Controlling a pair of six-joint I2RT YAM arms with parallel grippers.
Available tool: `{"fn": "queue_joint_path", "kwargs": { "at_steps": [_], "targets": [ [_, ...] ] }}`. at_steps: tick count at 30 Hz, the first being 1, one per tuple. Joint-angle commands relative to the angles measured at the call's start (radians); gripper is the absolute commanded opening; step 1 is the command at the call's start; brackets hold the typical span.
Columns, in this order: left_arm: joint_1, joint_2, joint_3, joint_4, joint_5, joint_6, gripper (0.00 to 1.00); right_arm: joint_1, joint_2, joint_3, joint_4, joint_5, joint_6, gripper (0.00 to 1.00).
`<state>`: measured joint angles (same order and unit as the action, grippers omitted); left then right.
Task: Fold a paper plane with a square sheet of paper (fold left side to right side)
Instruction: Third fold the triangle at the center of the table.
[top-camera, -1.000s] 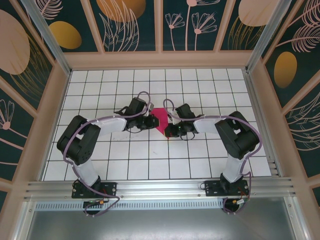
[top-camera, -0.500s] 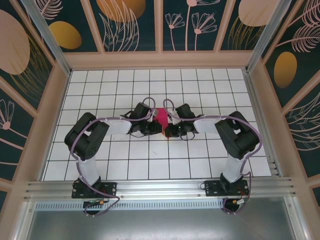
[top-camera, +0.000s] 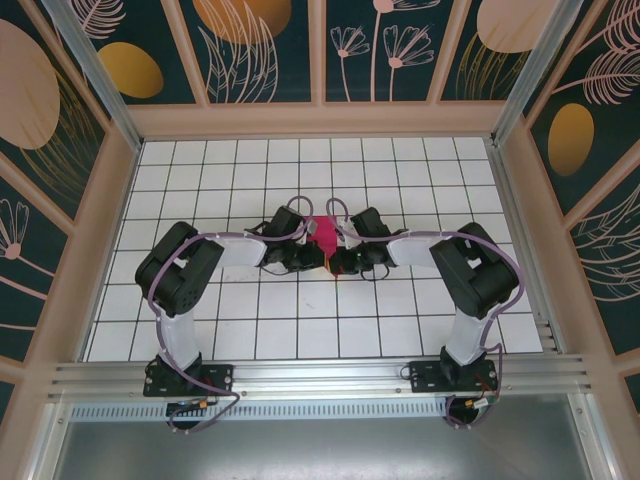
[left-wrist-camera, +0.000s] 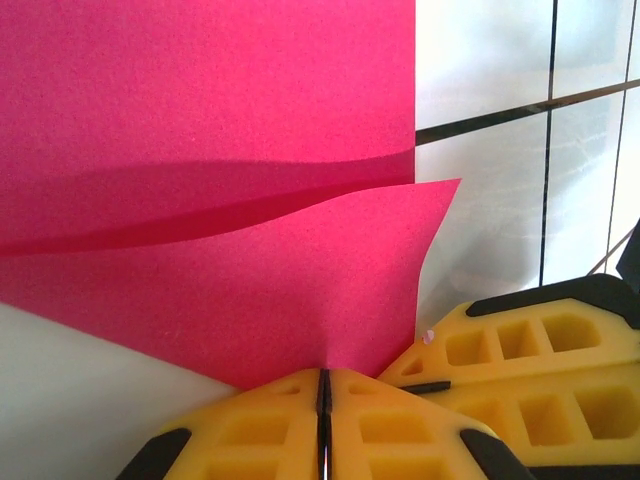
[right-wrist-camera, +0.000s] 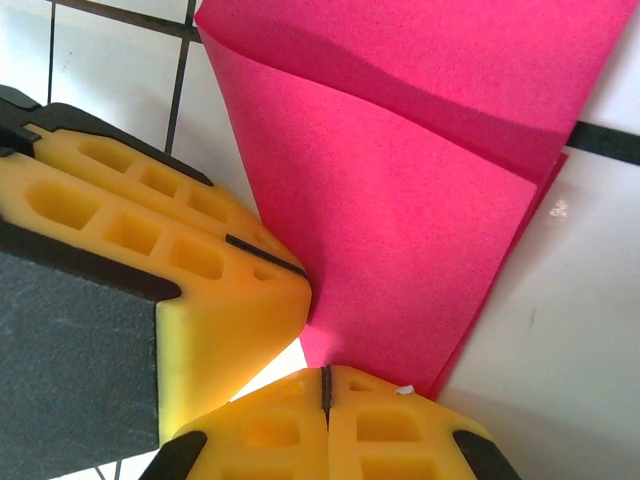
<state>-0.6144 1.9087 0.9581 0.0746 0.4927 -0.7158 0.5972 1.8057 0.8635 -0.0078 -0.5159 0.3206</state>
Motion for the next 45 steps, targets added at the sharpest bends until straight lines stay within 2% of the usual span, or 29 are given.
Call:
{"fn": "queue_joint_path", "kwargs": {
  "at_steps": [1, 21, 25, 28, 32, 37, 40, 45],
  "targets": [
    [0.048, 0.046, 0.009, -0.037, -0.14, 0.021, 0.12, -0.002, 0.064, -0.026, -0.106, 0.131, -0.017, 0.03],
    [0.168, 0.051, 0.117, -0.131, -0.221, 0.1, 0.14, -0.001, 0.073, -0.041, -0.09, 0.117, -0.01, 0.03],
    [0.182, -0.012, 0.114, -0.145, -0.227, 0.114, 0.2, -0.004, 0.044, -0.049, -0.058, 0.108, -0.011, 0.03],
    [0.183, -0.084, 0.087, -0.144, -0.227, 0.113, 0.29, -0.007, 0.003, -0.046, -0.023, 0.09, -0.023, 0.06],
    [0.183, -0.166, 0.021, -0.085, -0.158, 0.073, 0.42, -0.01, -0.056, -0.013, -0.018, 0.085, -0.051, 0.13],
    [0.18, -0.188, -0.084, 0.05, -0.035, -0.003, 0.49, -0.026, -0.136, -0.004, -0.005, 0.106, -0.074, 0.28],
    [0.177, -0.189, -0.104, 0.091, -0.013, -0.025, 0.53, -0.038, -0.155, 0.0, -0.008, 0.13, -0.087, 0.36],
    [0.163, -0.143, -0.098, 0.135, 0.017, -0.049, 0.57, -0.044, -0.117, 0.043, -0.013, 0.111, -0.101, 0.39]
  ]
}}
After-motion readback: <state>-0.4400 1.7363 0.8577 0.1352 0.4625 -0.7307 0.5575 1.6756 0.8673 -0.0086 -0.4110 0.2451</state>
